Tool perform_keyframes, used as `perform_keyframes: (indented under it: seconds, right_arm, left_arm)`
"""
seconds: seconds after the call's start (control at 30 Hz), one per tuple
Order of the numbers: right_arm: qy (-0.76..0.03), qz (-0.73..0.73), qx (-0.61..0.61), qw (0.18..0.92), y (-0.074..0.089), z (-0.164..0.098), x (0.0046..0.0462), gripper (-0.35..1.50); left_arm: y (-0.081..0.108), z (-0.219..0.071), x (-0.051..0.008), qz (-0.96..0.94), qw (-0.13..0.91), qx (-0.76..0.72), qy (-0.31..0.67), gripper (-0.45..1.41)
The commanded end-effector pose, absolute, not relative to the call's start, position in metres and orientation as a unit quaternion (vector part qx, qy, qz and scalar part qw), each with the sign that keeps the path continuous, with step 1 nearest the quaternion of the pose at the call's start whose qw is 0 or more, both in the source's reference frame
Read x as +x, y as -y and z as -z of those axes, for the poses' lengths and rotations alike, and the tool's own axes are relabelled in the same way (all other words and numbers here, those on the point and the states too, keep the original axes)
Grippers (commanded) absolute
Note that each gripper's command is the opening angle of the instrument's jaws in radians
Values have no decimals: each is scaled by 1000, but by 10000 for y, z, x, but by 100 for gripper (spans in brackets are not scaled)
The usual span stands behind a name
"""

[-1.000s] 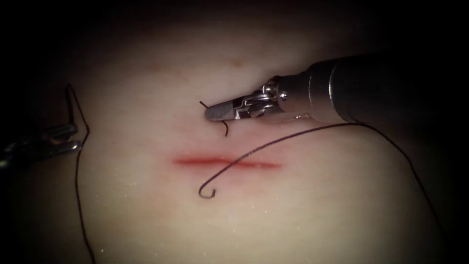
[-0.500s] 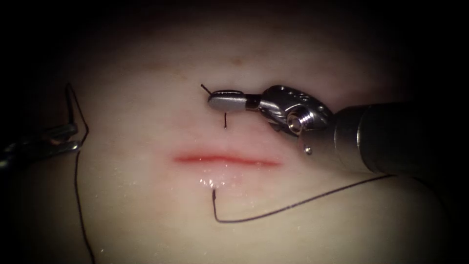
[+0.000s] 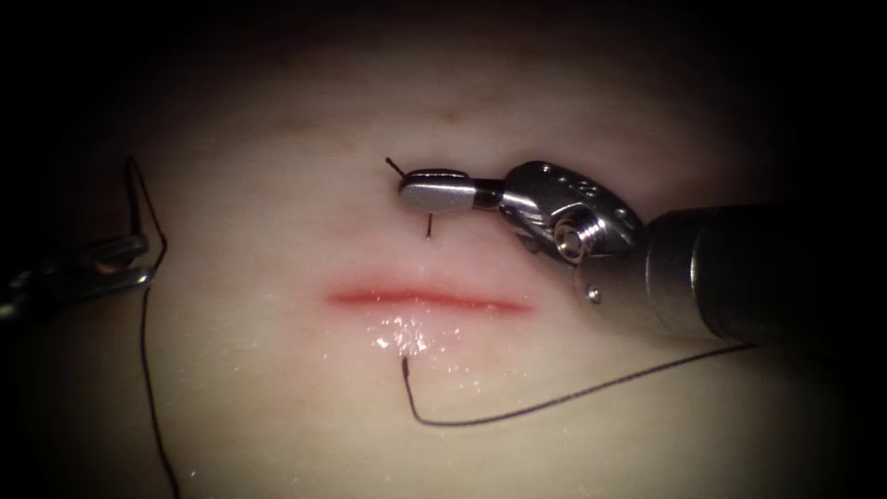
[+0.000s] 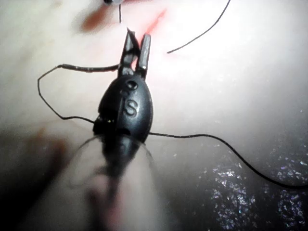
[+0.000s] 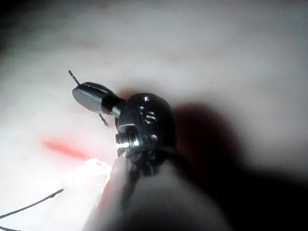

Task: Wound Closure
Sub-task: Grasp and lengthen tail slightly with right holders, then pick up suture with left needle driver

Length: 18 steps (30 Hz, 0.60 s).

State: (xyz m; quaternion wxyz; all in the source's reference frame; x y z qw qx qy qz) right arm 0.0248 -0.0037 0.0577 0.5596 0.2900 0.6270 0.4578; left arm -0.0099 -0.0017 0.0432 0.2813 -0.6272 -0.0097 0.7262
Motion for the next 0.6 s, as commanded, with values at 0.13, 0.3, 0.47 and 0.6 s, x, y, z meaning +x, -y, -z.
perform_keyframes:
  seconds: [0.13, 0.3, 0.47, 0.6]
  right_arm:
    - [-629, -457, 290, 558, 36, -577, 256, -35]
    - [-630, -455, 291, 558, 39, -576, 256, -35]
    - [-625, -467, 283, 558, 35, -573, 257, 123]
    - [-637, -468, 283, 544, 37, -567, 251, 143]
  left_arm:
    - [21, -440, -103, -725, 280, -629, 11, -45]
    - [21, -441, -104, -728, 284, -623, 8, -45]
    - [11, -452, -106, -735, 295, -610, -2, -45]
    - [-4, -471, -108, -744, 299, -598, -10, -45]
